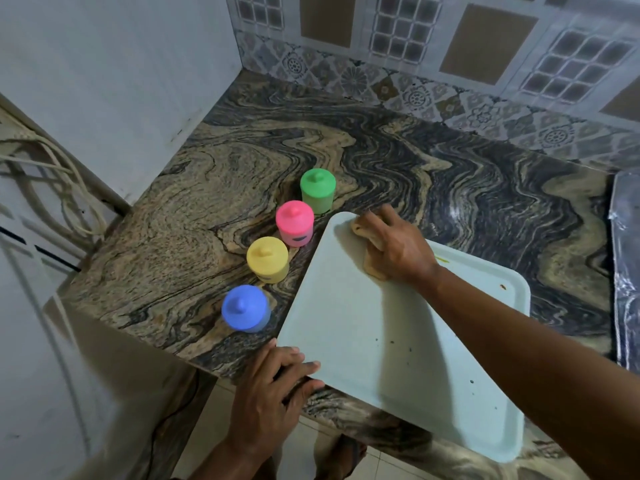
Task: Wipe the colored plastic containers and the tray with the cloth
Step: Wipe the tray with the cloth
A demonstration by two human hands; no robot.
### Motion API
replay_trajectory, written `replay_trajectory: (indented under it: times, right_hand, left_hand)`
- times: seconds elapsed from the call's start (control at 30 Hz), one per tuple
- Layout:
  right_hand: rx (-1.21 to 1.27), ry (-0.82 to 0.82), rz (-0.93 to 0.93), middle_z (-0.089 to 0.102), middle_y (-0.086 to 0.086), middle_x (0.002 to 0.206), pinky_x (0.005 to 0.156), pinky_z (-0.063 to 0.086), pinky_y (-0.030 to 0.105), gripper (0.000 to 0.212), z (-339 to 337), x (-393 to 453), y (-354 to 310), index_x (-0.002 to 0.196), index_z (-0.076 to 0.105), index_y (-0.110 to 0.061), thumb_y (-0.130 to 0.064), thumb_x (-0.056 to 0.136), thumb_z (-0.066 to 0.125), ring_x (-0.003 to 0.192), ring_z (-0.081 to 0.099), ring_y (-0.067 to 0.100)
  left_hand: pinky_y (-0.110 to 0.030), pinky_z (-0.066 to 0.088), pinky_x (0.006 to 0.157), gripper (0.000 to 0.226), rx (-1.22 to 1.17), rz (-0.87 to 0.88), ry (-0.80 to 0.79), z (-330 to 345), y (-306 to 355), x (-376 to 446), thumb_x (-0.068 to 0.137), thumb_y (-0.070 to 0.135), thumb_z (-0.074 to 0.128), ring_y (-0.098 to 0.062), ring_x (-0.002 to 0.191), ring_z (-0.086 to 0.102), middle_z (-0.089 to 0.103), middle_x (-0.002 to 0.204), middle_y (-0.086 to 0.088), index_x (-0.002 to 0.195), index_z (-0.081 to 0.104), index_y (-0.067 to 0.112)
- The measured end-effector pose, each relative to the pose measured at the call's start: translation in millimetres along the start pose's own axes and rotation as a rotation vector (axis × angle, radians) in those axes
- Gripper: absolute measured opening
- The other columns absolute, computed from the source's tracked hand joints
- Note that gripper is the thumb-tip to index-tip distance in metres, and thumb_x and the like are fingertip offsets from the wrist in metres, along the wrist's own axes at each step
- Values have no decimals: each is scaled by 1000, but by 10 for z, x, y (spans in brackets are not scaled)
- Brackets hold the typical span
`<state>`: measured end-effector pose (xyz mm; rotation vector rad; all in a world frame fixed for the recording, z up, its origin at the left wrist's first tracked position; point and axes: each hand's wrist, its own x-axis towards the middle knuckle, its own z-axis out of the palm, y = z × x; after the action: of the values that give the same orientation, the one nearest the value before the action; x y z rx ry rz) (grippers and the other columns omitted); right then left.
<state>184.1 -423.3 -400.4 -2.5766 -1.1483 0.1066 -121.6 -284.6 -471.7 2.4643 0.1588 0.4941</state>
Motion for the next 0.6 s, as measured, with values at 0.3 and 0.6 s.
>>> replay_trajectory:
  times: [0.3, 0.6]
  right_hand:
    - [11, 171, 201, 64, 5, 127, 76, 60, 43, 51, -514, -677, 445, 137, 57, -22, -12, 87, 67, 102, 68, 38]
    - [20, 73, 73, 59, 12, 117, 84, 54, 46, 46, -196, -389, 398, 132, 61, -14, -11, 87, 59, 105, 60, 39]
  left_hand:
    - [-50, 40, 117, 25, -6, -9, -15, -89, 104, 20, 92, 41, 71, -18, 112, 66, 65, 105, 2, 110, 79, 27]
    - [-34, 53, 88, 23, -26, 101, -99, -10, 225, 44, 94, 29, 77, -19, 99, 64, 69, 105, 7, 117, 80, 24]
